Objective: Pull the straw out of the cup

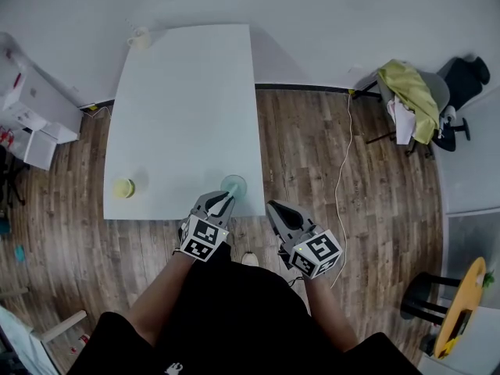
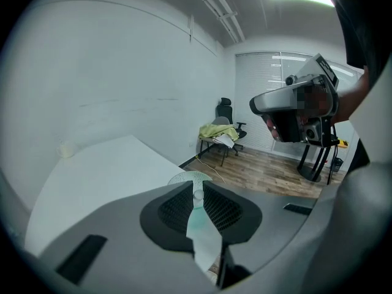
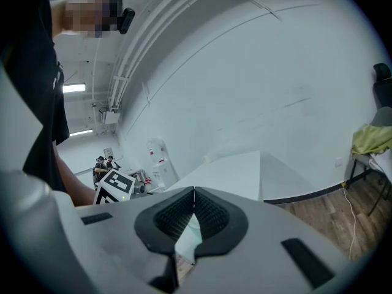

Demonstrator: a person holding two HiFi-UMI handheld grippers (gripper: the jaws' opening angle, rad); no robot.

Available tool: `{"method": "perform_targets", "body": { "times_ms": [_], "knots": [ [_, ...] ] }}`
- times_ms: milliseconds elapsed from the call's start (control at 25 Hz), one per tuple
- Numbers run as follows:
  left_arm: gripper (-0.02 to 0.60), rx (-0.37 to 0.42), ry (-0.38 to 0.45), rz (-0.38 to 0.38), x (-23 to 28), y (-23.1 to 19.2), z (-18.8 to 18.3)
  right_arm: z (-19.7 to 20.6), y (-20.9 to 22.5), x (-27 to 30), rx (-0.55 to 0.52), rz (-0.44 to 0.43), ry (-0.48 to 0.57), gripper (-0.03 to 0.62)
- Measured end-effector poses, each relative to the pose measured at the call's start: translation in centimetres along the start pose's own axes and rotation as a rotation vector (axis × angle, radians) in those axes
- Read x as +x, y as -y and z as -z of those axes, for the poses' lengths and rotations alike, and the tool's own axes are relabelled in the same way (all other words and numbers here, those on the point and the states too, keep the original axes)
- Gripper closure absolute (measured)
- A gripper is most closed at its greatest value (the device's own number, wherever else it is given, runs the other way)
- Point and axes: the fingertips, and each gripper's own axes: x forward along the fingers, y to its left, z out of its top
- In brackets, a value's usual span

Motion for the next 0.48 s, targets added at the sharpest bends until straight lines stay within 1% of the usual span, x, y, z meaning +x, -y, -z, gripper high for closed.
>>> {"method": "perform_targets", "body": {
  "times_ms": [160,480],
  "knots": [
    [0.522,-0.031,0.006,-0.011,-0.1,-0.4,-0.2,0.2,-0.5,0.2,-0.004,-0.023,-0.008,0.572],
    [0.523,-0.05,0.045,-0.049,-1.2,-0.7,-1.7,0.0,-0.8,-0.4,-0.008,-0.054,0.002,0.572]
  ]
}}
